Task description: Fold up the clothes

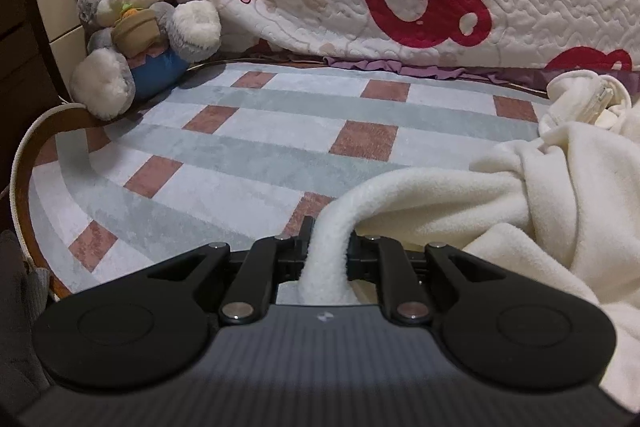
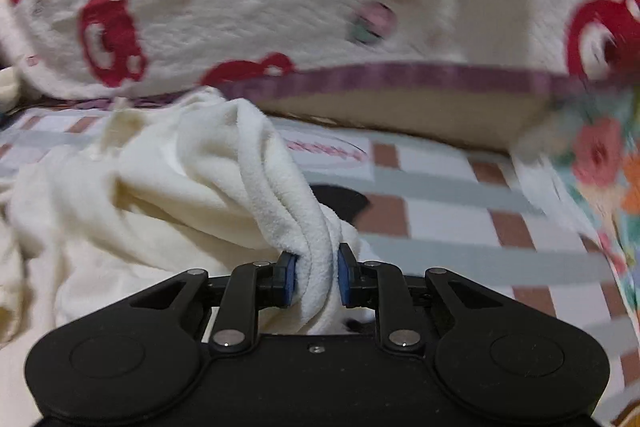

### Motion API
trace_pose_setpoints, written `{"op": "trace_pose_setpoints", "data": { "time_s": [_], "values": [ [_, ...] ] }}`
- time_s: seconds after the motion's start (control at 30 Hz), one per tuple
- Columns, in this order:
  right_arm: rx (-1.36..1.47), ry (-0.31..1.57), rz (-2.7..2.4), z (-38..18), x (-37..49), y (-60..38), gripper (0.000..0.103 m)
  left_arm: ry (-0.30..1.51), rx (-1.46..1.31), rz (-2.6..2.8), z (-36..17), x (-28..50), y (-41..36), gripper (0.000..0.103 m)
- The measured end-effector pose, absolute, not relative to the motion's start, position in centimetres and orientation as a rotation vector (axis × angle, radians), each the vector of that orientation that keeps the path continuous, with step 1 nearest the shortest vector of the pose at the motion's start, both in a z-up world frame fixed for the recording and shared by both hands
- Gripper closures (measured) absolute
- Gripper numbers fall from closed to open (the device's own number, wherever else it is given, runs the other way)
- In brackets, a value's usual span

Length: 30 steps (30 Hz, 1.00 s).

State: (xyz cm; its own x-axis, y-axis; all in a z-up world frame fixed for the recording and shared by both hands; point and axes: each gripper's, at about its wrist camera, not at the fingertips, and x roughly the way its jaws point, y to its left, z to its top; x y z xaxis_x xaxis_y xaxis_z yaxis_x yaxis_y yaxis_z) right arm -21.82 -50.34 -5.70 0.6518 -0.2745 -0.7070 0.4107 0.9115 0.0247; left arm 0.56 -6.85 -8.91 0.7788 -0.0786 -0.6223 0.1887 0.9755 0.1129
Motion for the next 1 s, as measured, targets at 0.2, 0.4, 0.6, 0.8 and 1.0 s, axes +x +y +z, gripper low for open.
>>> {"op": "trace_pose_setpoints", "data": {
  "time_s": [0.2, 0.4, 0.6, 0.8, 1.0],
  "values": [
    [0.07, 0.736, -0.545, -4.0, -22.8, -54.0, 0.081, 0.62, 0.193, -0.177, -7.5, 0.9, -7.5, 0.093],
    [0.016, 0.675, -0.706, -0.7, -23.2, -59.2, 0.083, 0.457, 0.203, -0.123, -2.4, 4.6, -6.6, 0.093],
    [-0.039, 0.609, -0.866, 2.6, -23.6, -64.4, 0.084, 0.361, 0.132, 0.034, 0.7, 9.1, -3.9, 0.093],
    [-0.056, 0.672, -0.962, 0.4, -24.0, -67.5, 0.074, 0.507, 0.03, 0.155, -2.9, 10.6, -3.1, 0.054],
    [-0.04, 0.778, -0.915, -4.8, -24.4, -66.3, 0.045, 0.873, -0.125, -0.117, -7.8, 5.4, -6.4, 0.05]
  ]
}}
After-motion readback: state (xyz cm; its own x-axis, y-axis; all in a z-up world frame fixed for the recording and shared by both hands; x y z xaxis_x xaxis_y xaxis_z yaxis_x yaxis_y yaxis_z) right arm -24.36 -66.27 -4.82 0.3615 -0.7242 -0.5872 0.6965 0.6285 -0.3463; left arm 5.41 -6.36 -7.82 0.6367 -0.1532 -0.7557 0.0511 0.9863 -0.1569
